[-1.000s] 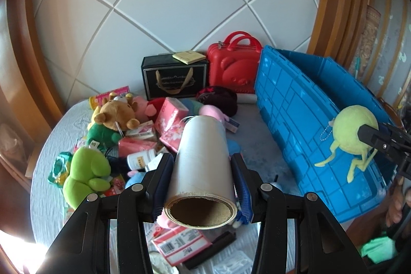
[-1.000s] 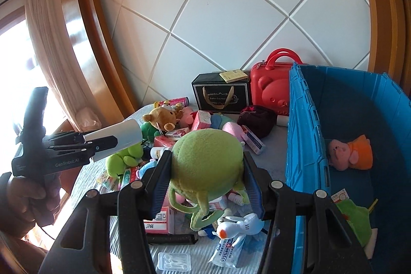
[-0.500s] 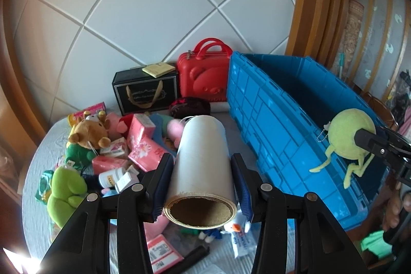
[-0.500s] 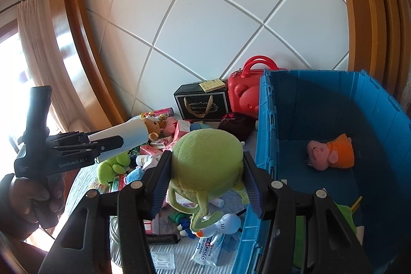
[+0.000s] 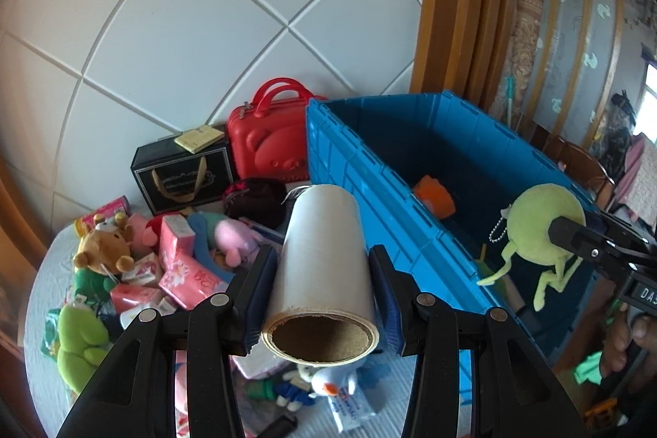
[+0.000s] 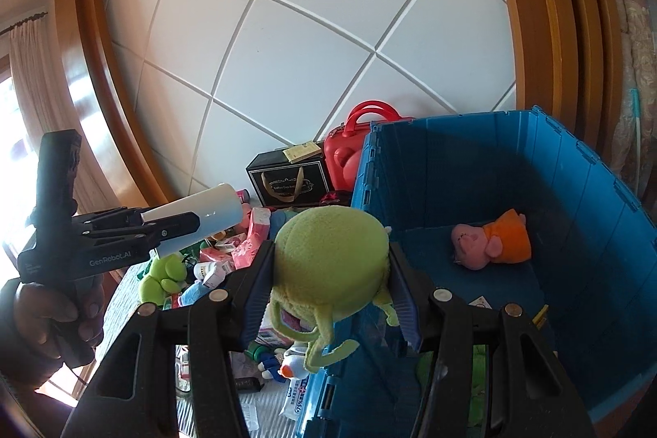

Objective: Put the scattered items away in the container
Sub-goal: 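Carry the paper roll and green plush over the blue bin opening, then hold the paper roll and green plush above the bin with both tools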

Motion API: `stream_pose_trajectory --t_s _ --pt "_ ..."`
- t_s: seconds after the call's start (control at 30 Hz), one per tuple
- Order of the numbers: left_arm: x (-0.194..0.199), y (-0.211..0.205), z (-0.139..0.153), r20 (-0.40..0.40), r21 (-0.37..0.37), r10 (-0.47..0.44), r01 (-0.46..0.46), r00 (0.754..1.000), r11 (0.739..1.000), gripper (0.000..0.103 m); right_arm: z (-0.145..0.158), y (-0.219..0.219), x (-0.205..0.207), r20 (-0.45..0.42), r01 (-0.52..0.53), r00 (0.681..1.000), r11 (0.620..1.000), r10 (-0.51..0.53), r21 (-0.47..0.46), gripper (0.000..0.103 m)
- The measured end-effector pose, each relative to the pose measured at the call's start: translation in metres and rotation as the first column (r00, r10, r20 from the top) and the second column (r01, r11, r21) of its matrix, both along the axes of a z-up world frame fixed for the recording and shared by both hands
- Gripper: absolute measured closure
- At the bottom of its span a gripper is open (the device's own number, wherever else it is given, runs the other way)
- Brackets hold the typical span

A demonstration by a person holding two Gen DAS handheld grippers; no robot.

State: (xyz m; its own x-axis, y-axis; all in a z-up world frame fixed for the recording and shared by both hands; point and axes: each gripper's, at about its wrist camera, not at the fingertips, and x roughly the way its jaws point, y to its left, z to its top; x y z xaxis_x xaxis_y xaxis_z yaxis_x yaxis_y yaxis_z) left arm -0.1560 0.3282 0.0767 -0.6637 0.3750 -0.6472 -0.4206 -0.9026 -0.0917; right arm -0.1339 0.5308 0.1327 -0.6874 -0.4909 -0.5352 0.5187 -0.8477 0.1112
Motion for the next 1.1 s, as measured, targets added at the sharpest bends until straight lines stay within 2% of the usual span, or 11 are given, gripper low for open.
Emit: stream_pose_trajectory --t_s 0.33,0.6,1.1 --pt "-0.008 0.050 0.014 -0.018 0.003 -0.095 0.095 0.995 0.995 0.058 0.002 0.038 -0.009 0.003 0.091 0.996 0.996 -0.091 -0.011 0.051" --pt "-0.017 0.093 0.021 -0.023 0.014 -0.186 0.186 0.982 0.982 0.058 0.001 0.072 -0.017 0.010 0.183 0.983 0.983 -0.183 -0.015 0.051" --pt "-0.028 0.184 0.015 0.006 0.013 -0.376 0.376 0.927 0.927 0.058 -0.003 0.121 -0.033 0.040 0.311 0.949 0.950 -0.311 0.004 0.051"
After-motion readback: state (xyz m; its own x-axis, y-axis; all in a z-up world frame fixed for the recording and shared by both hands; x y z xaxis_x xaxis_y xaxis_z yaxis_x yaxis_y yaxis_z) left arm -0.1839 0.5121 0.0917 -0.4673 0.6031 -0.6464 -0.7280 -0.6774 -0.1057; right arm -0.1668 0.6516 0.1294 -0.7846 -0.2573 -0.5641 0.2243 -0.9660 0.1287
